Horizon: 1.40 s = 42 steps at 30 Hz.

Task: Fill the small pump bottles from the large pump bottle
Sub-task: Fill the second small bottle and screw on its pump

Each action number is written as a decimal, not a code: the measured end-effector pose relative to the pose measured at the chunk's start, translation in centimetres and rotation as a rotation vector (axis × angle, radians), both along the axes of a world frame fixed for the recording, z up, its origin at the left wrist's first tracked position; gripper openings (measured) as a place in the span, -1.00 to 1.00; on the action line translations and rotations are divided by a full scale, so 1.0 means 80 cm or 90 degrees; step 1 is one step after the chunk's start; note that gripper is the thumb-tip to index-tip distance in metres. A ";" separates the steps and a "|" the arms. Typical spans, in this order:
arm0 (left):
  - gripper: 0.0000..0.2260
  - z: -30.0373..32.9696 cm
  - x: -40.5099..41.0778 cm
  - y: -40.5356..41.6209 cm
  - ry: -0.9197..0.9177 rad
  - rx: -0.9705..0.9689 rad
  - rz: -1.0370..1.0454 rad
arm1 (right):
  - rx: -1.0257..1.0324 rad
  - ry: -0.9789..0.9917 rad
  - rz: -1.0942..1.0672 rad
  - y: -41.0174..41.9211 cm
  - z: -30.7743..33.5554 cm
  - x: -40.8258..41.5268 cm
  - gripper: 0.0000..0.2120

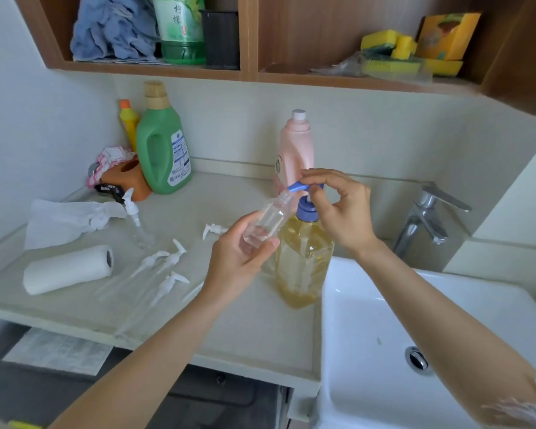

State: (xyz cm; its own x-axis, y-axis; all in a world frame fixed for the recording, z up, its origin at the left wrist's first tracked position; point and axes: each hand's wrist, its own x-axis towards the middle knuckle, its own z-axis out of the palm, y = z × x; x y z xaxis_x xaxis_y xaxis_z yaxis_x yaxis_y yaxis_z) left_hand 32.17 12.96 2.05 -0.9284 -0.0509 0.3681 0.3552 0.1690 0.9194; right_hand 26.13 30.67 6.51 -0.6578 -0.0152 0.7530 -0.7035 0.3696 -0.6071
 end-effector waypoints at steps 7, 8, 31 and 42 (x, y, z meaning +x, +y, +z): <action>-0.66 0.019 -0.006 -0.004 0.028 -0.019 -0.042 | 0.032 0.030 -0.037 -0.004 0.003 0.008 -0.76; -0.66 0.020 -0.007 -0.004 0.025 -0.013 -0.043 | 0.027 0.035 -0.036 -0.003 0.001 0.009 -0.76; -0.69 0.043 -0.002 0.003 -0.010 0.092 -0.062 | 0.128 0.096 0.006 0.007 0.010 0.000 -0.72; -0.69 0.026 0.000 0.010 -0.027 0.104 -0.017 | 0.013 0.106 0.018 -0.009 -0.034 0.001 -0.65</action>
State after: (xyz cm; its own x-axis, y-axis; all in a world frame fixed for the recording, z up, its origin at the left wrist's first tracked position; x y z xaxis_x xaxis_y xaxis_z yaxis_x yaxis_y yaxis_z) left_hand 32.14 13.73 4.16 -0.9446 -0.0816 0.3179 0.3184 0.0065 0.9479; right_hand 26.18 29.93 3.82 -0.5237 -0.0477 0.8506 -0.8036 0.3590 -0.4747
